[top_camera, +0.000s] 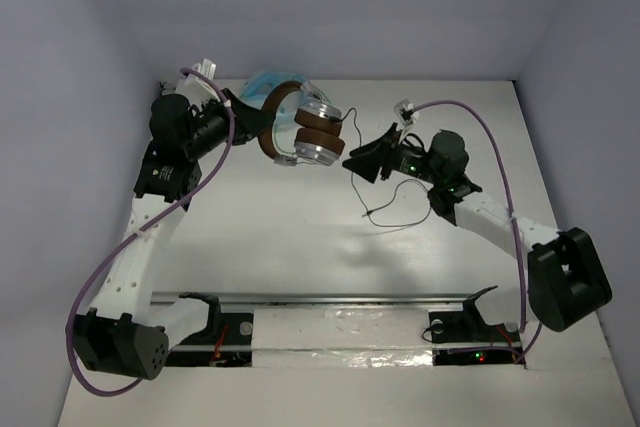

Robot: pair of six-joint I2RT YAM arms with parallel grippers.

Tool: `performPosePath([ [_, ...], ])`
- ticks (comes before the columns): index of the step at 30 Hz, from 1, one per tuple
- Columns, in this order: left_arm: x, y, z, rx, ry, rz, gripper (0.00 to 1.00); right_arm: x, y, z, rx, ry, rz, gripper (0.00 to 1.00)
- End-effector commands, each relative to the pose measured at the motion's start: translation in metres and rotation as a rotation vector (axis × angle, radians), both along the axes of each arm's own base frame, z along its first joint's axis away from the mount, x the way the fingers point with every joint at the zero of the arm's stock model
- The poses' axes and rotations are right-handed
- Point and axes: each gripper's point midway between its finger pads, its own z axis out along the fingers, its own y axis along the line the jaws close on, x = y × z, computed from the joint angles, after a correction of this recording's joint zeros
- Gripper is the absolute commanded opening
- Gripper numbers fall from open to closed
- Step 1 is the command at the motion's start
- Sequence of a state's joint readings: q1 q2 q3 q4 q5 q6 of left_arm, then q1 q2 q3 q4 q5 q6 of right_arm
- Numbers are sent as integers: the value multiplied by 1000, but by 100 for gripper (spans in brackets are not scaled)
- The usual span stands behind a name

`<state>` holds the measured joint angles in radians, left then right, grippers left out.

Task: Wrap the headphones

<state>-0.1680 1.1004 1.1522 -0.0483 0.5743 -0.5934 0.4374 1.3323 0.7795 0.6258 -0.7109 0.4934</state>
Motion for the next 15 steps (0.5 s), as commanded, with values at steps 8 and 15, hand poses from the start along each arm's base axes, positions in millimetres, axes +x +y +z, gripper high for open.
performPosePath([
  [8,6,7,42,-144,-89,86,0,8,41,14,118,8,-62,10],
  [15,47,71,22,29,-97,481,0,-5,22,-36,-67,246,-278,0],
])
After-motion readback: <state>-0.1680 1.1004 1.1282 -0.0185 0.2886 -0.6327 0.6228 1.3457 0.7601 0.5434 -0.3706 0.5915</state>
